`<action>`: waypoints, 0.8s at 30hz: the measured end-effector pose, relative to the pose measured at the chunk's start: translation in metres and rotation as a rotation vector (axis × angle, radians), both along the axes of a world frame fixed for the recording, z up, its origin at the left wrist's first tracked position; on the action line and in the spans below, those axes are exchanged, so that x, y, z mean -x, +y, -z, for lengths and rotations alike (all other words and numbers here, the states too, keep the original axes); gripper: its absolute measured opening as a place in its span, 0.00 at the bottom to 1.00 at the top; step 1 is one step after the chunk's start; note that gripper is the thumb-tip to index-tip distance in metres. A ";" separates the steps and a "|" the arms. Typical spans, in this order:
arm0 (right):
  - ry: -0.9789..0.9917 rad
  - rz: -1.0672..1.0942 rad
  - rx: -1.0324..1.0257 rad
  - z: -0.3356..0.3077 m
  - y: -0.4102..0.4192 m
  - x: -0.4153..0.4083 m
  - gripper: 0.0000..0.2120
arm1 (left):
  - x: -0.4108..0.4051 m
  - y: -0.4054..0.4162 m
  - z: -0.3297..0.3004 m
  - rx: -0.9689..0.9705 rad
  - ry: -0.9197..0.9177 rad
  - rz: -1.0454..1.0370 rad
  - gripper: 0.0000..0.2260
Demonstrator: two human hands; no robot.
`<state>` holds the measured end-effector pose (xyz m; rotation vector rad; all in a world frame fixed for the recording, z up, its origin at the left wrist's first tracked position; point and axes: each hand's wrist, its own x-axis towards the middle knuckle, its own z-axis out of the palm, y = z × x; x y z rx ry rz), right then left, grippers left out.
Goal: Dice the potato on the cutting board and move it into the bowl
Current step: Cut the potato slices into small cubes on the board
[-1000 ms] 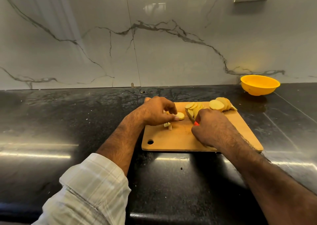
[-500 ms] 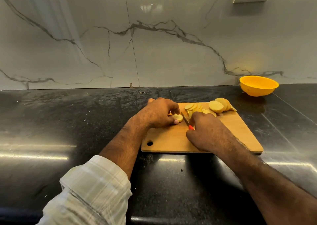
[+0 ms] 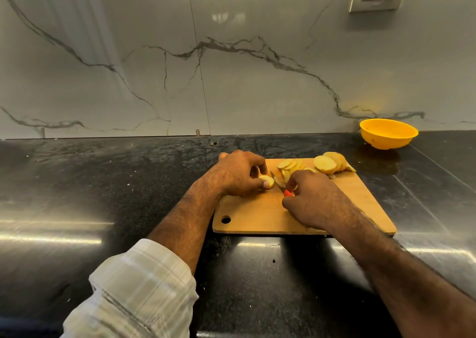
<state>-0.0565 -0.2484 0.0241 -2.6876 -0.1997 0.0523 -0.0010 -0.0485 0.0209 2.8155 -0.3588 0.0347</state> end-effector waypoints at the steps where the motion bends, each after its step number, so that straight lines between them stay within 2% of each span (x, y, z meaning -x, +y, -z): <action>1: 0.008 0.001 -0.021 -0.001 -0.001 -0.001 0.15 | 0.000 -0.001 0.001 -0.007 -0.007 -0.003 0.16; 6: -0.001 -0.021 -0.036 0.001 0.001 -0.001 0.17 | -0.002 -0.003 0.002 -0.024 -0.026 -0.032 0.12; 13: -0.057 -0.065 0.078 0.005 0.008 0.001 0.23 | -0.002 -0.001 0.002 0.019 -0.005 -0.025 0.08; 19: -0.050 -0.038 0.092 0.005 0.014 0.001 0.21 | 0.002 -0.008 -0.002 0.003 -0.007 -0.027 0.11; 24: -0.047 -0.018 0.079 0.005 0.016 0.001 0.19 | 0.001 -0.008 -0.004 -0.009 0.007 -0.021 0.08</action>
